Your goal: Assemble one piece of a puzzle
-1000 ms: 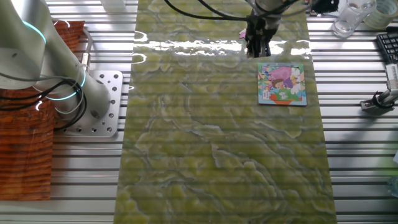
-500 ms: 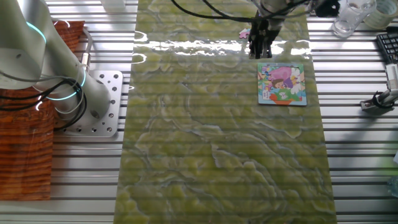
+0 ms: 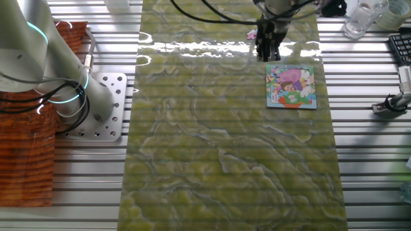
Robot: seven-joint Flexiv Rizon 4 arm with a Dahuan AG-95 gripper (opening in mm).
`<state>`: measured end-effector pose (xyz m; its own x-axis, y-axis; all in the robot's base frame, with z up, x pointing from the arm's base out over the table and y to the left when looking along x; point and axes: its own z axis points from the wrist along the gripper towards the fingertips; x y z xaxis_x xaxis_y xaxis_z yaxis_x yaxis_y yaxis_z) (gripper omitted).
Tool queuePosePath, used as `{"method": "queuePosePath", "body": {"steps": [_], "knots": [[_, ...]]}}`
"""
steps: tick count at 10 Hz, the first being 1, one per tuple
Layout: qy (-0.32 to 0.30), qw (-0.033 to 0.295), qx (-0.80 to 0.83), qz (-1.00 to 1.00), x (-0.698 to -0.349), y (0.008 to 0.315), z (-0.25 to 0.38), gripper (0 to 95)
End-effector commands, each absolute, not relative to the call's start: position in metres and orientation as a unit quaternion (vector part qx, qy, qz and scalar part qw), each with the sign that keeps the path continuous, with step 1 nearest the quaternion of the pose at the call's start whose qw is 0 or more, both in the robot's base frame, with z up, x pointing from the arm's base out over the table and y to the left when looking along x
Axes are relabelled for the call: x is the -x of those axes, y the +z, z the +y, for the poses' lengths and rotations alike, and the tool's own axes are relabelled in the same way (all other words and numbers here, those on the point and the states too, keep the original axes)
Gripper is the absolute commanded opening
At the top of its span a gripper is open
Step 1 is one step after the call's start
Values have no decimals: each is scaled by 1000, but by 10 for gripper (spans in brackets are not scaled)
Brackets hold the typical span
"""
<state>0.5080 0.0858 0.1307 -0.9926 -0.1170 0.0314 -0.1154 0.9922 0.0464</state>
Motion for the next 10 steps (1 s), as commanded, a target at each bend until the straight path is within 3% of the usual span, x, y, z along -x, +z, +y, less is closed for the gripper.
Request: {"method": "queuePosePath", "body": {"steps": [1, 10], "knots": [[-21, 42, -56, -997, -511, 130, 87, 0], [-8, 32, -44, -999, -510, 131, 87, 0]]}}
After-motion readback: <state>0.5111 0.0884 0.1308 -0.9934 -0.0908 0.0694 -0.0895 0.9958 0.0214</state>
